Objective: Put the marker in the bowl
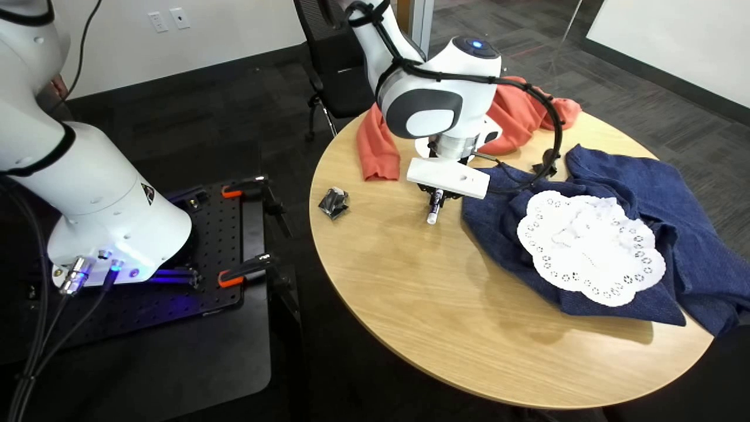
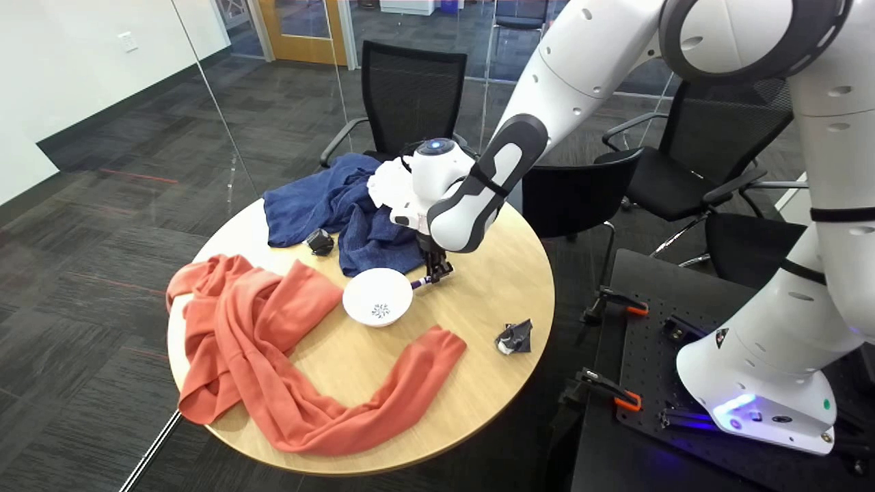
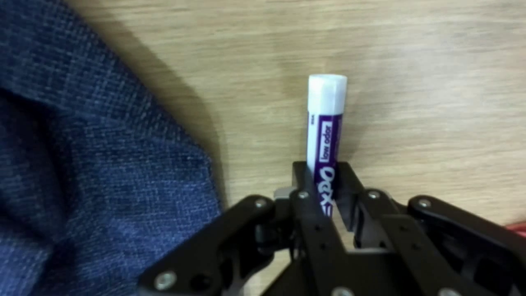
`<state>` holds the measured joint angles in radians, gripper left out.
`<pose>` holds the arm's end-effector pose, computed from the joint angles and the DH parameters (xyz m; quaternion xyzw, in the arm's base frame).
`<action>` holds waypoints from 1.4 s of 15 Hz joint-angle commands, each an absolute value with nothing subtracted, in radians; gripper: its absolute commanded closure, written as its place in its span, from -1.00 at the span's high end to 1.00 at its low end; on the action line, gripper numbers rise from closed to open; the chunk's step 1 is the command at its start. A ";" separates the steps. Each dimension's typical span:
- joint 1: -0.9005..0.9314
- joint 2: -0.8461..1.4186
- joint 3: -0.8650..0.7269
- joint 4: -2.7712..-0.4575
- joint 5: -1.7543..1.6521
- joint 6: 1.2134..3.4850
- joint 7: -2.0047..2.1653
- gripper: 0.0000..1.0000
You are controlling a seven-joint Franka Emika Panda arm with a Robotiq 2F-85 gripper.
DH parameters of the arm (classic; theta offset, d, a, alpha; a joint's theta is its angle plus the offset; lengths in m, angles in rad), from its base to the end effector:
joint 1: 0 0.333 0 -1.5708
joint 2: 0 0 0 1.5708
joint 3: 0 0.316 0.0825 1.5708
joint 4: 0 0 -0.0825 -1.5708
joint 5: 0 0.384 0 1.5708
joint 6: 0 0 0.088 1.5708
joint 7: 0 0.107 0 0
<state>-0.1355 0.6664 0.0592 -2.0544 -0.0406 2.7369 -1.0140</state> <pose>0.5808 -0.0420 0.1087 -0.8865 -0.4626 -0.0128 0.0040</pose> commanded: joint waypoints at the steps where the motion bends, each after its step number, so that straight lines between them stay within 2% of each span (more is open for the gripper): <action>1: -0.131 0.554 0.059 -2.130 -0.079 2.804 -0.945 -0.90; 7: -0.084 0.394 0.035 -2.200 -0.173 2.851 -0.841 -0.90; 11: -0.081 0.337 0.079 -2.219 -0.188 2.844 -0.852 -0.90; 21: -0.161 0.430 0.268 -2.161 -0.058 2.851 -1.072 -0.90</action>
